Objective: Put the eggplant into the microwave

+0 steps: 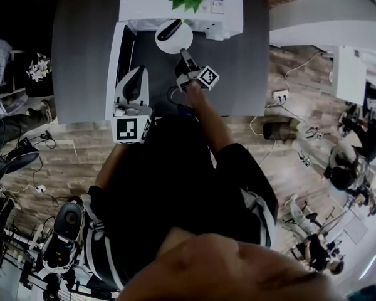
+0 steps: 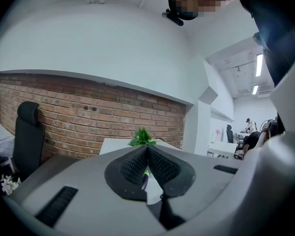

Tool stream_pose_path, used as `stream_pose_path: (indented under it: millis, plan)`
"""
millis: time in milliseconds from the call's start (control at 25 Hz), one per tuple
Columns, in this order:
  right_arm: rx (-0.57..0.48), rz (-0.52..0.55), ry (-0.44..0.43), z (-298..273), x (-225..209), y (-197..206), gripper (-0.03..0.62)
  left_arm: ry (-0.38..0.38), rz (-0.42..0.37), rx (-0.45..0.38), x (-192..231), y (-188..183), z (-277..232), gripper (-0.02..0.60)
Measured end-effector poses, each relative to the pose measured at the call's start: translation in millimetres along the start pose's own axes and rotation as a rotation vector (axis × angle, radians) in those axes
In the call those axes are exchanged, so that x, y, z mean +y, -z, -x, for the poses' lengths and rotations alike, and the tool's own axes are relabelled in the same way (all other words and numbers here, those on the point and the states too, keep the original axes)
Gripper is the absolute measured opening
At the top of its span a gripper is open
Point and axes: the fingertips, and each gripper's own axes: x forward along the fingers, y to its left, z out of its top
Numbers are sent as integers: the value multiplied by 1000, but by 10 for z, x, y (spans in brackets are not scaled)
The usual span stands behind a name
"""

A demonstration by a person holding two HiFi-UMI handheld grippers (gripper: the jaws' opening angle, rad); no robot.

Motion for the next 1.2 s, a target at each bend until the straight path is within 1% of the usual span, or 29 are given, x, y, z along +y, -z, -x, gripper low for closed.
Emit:
stream_pose_path:
  millis: [120, 440, 640, 800, 960, 1200]
  plan:
    - [-5, -2, 8, -98, -55, -31, 37, -7, -1, 10, 53, 16, -15, 37]
    - [-15, -26, -3, -334, -102, -63, 37, -13, 6, 8, 129, -29, -76, 37]
    - [-22, -53, 5, -442, -145, -80, 37, -23, 20, 23, 173, -10, -129, 37]
    - [-27, -47, 38, -473, -259, -100, 37, -24, 19, 22, 203, -4, -180, 37]
    - [-32, -69, 32, -542, -262, -100, 37, -31, 30, 18, 237, -36, -215, 37]
    - [-43, -87, 48, -636, -302, -129, 37, -41, 41, 29, 263, -12, -264, 37]
